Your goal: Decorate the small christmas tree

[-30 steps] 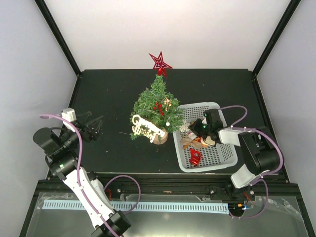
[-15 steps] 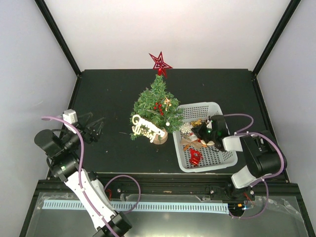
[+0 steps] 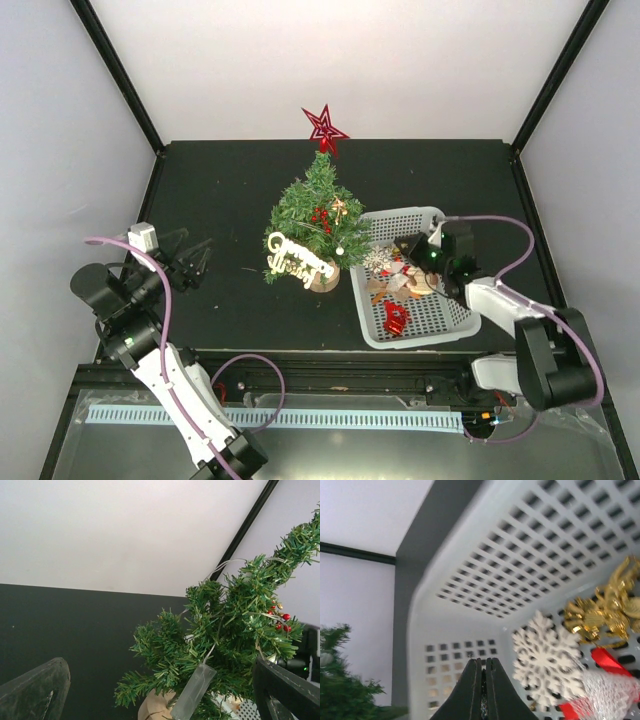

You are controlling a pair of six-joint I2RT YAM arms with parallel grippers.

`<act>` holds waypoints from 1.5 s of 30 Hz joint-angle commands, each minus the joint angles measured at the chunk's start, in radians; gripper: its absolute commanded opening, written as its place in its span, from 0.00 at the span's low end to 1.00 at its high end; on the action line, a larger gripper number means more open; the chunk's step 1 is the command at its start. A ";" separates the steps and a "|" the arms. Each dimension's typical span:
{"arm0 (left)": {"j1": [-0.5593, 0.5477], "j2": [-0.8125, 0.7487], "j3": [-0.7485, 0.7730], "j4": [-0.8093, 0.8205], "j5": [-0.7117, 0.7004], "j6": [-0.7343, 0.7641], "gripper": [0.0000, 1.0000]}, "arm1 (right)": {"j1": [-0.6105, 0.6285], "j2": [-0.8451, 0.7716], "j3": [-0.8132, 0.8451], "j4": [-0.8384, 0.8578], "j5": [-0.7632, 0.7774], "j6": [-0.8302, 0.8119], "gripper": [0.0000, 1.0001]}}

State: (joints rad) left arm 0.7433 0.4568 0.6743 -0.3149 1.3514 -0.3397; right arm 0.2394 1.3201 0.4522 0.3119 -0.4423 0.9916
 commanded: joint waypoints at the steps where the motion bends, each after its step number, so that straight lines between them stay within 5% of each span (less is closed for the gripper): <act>1: -0.007 -0.013 0.050 -0.064 0.010 0.065 0.99 | -0.006 -0.136 0.104 -0.299 0.129 -0.156 0.01; 10: -0.075 -0.012 0.178 -0.318 -0.025 0.291 0.99 | -0.007 -0.276 0.140 -0.520 0.185 -0.264 0.01; 16: -0.244 0.054 0.306 -0.521 -0.117 0.490 0.99 | 0.012 -0.428 0.204 -0.685 0.207 -0.367 0.01; 26: -0.379 0.156 0.355 -0.572 -0.238 0.571 0.99 | 0.395 -0.652 0.459 -0.931 0.455 -0.420 0.01; 32: -0.401 0.179 0.360 -0.577 -0.257 0.593 0.99 | 0.799 -0.547 0.700 -1.007 0.690 -0.445 0.01; 37: -0.410 0.189 0.369 -0.599 -0.216 0.622 0.99 | 1.088 -0.305 0.946 -1.069 0.921 -0.521 0.01; 45: -0.413 0.236 0.461 -0.707 0.103 0.694 0.81 | 1.127 -0.089 1.159 -1.049 0.898 -0.596 0.01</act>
State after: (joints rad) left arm 0.3378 0.6716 1.0550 -0.9409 1.2400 0.2890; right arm 1.3598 1.1976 1.5387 -0.7273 0.4046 0.4496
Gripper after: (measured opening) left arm 0.854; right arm 0.013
